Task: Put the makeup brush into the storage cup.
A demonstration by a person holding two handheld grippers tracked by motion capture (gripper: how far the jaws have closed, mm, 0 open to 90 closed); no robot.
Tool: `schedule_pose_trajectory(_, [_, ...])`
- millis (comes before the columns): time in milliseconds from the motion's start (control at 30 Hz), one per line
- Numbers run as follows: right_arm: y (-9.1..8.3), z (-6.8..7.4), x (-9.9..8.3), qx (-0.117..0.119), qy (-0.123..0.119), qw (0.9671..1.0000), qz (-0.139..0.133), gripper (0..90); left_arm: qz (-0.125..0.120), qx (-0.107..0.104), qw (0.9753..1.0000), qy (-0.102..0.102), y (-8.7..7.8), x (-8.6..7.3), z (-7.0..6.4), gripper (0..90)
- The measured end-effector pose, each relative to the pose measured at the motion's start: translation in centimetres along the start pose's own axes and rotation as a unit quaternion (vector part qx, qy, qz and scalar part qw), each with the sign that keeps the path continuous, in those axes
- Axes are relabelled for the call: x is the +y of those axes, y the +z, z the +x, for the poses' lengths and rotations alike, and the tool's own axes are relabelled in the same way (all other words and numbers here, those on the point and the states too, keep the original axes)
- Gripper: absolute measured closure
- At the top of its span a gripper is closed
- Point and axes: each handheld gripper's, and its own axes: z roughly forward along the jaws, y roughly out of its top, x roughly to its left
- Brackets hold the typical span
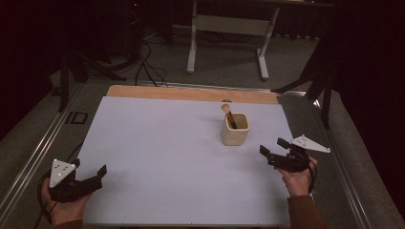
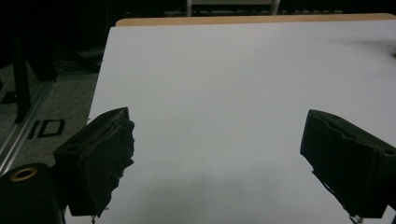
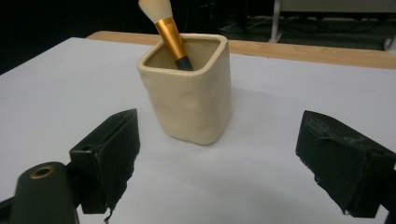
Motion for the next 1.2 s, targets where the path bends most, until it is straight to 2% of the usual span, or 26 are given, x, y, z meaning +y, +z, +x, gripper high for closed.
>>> schedule_pose_trajectory(167, [-0.6,0.1,-1.0,0.007,-0.005,1.0000,-0.004,13.5,0.000,-0.001,1.0000,0.002,0.0,0.0,-0.1,9.8])
schedule_pose_trajectory(567, [-2.1,0.6,-2.3,0.000,-0.031,0.9995,-0.002,13.5,-0.003,-0.008,0.9999,0.006,0.0,0.1,-0.4,9.8])
schedule_pose_trajectory(867, [-3.4,0.6,-3.5,0.004,-0.029,0.9996,-0.003,13.5,-0.008,-0.018,0.9997,0.013,-0.1,0.2,-0.7,9.8])
schedule_pose_trajectory(1200, [-4.8,0.6,-4.7,0.004,-0.044,0.9990,-0.005,13.4,-0.012,-0.028,0.9993,0.023,-0.3,0.3,-1.1,9.8])
